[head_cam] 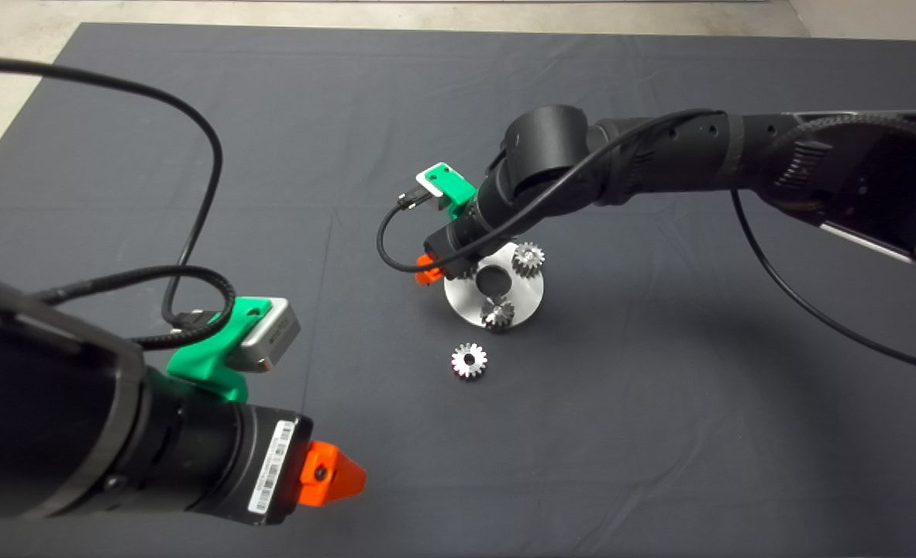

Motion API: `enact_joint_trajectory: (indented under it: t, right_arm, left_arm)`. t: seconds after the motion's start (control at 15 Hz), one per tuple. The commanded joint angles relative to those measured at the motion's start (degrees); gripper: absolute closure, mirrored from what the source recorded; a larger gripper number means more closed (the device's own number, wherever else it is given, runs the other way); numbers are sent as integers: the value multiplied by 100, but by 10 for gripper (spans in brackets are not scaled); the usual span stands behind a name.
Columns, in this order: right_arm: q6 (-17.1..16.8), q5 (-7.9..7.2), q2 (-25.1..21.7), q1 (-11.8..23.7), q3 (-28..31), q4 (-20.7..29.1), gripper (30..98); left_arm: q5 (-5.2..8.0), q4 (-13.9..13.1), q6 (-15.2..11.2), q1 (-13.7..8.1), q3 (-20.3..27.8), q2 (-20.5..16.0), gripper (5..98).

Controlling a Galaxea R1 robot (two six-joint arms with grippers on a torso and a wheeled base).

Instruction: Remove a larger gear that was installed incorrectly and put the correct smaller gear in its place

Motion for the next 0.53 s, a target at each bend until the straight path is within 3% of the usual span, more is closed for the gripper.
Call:
enact_joint_trajectory:
  t: [0.0, 0.47]
  right_arm:
    - [-23, 10, 42, 110, -79, -155, 308]
    - [-93, 12, 114, 31, -405, -295, 308]
  left_arm:
    - [30, -5, -35, -78, 77, 8, 53]
    - [30, -5, -35, -81, 77, 8, 53]
